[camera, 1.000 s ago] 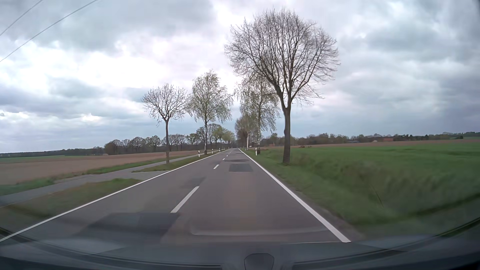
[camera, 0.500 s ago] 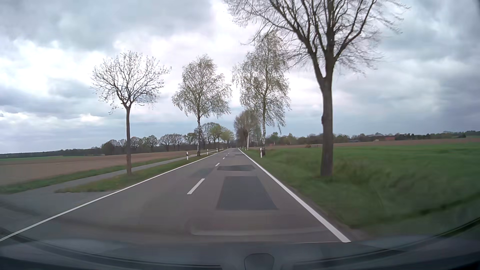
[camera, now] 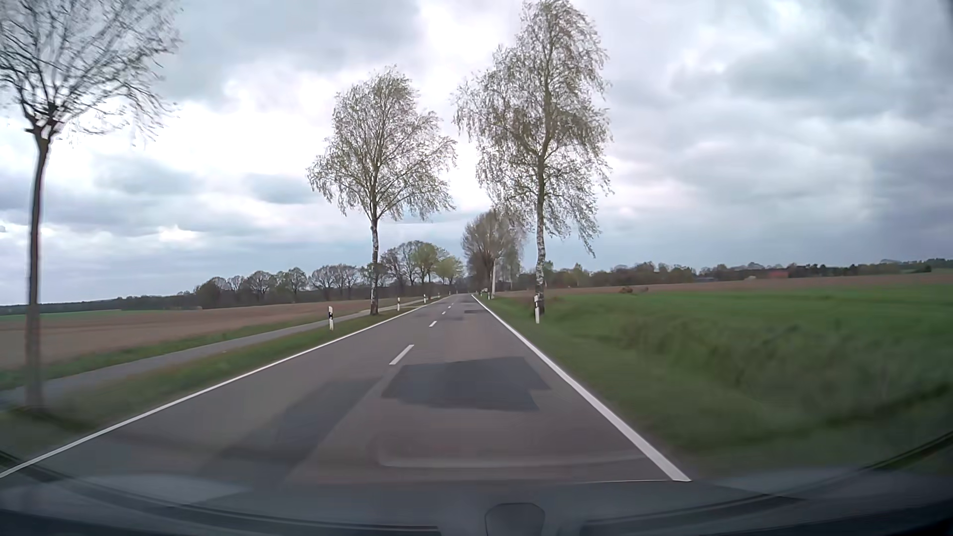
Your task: Follow the waypoints while adhering to traffic rules and regulations
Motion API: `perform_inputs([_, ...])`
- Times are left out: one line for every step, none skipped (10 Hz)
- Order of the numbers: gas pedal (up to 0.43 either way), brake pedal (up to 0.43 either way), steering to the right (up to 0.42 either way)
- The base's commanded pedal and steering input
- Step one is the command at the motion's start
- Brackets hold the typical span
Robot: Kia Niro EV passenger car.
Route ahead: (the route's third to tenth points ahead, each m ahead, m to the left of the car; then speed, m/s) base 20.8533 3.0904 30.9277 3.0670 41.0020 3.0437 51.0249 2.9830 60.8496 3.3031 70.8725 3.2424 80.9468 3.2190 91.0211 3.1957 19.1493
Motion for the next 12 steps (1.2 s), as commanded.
perform_inputs([0.067,0.000,-0.006])
perform_inputs([0.067,0.000,-0.006])
perform_inputs([0.067,0.000,-0.006])
perform_inputs([0.067,0.000,-0.005])
perform_inputs([0.067,0.000,-0.005])
perform_inputs([0.067,0.000,-0.005])
perform_inputs([0.067,0.000,-0.004])
perform_inputs([0.079,0.000,-0.004])
perform_inputs([0.079,0.000,-0.004])
perform_inputs([0.079,0.000,-0.004])
perform_inputs([0.079,0.000,-0.004])
perform_inputs([0.079,0.000,-0.004])
